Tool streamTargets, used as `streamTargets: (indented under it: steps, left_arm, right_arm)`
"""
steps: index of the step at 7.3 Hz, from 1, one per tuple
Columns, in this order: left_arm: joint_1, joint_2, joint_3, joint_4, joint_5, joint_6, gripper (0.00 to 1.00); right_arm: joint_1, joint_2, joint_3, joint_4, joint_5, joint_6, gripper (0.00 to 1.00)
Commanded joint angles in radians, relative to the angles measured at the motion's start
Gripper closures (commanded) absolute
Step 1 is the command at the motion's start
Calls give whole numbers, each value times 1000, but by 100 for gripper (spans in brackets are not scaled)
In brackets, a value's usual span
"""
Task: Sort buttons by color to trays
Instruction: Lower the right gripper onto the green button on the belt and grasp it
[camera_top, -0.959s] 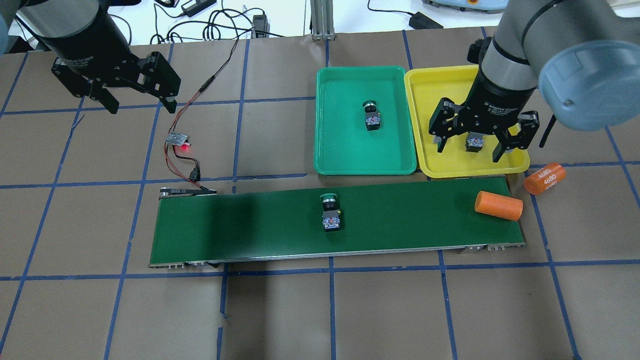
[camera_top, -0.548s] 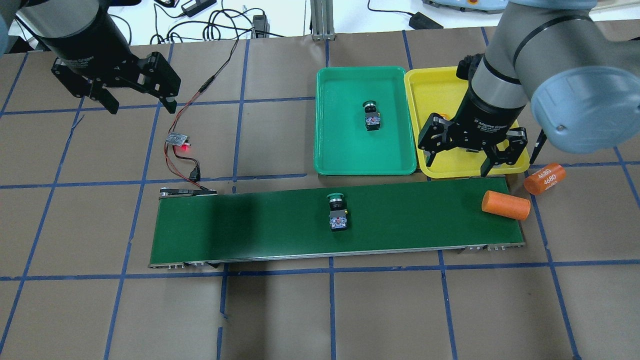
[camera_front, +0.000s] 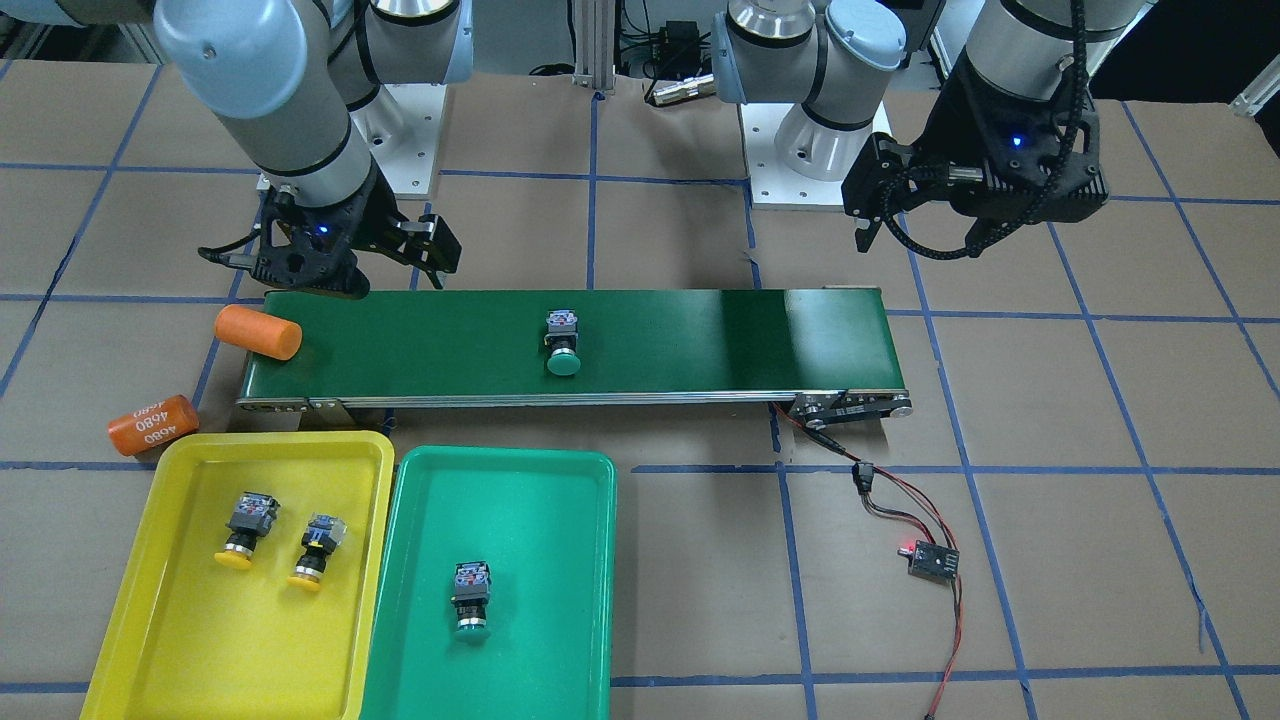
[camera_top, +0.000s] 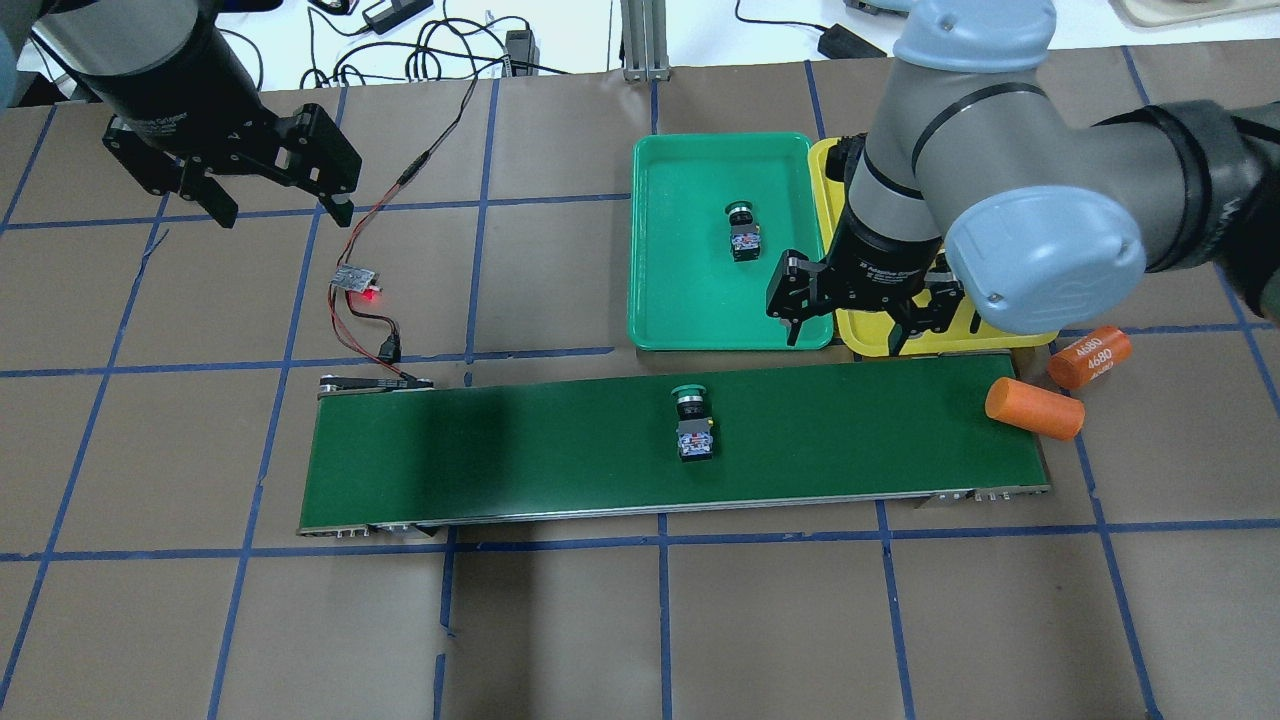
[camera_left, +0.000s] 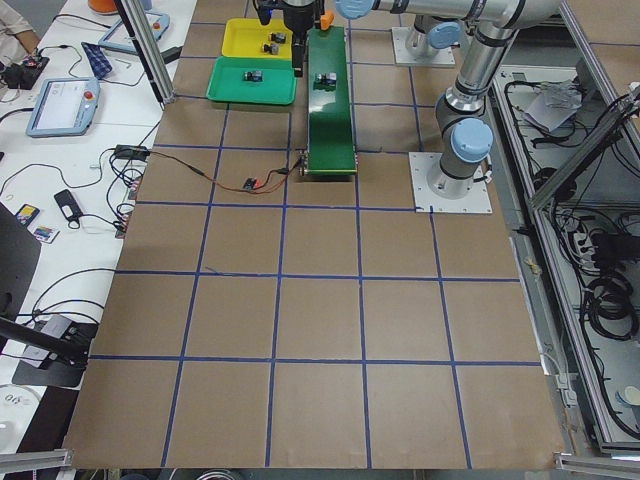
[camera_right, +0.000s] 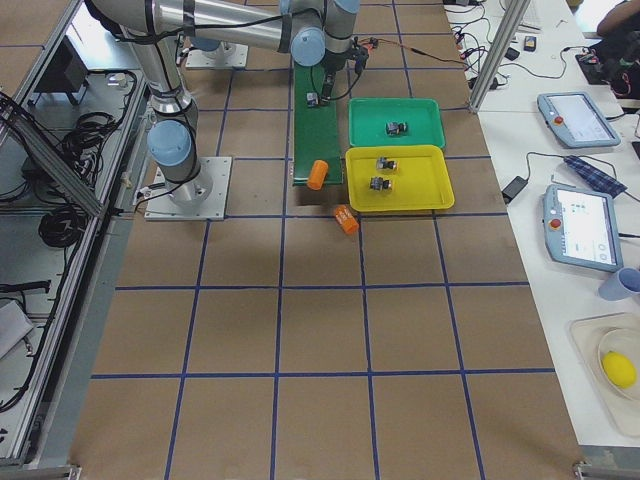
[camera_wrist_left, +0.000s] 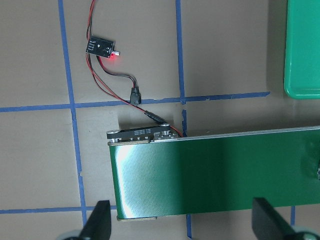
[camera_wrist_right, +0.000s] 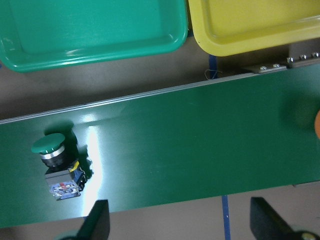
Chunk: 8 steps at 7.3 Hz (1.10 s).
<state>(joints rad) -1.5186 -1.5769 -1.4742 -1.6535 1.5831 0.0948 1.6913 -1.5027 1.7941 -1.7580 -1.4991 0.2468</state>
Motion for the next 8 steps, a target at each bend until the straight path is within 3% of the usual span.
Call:
streamTargets:
  steps: [1,3,8]
  left_arm:
    - [0,-2,0,1,0,-1,0]
    - [0,-2,0,1,0,-1,0]
    - [0,0,0,1,0,-1,0]
  right_arm:
    - [69,51,56,-160,-1,28,0]
    - [113,96,88,-192,5,165,0]
    - [154,154,105,-198,30,184,0]
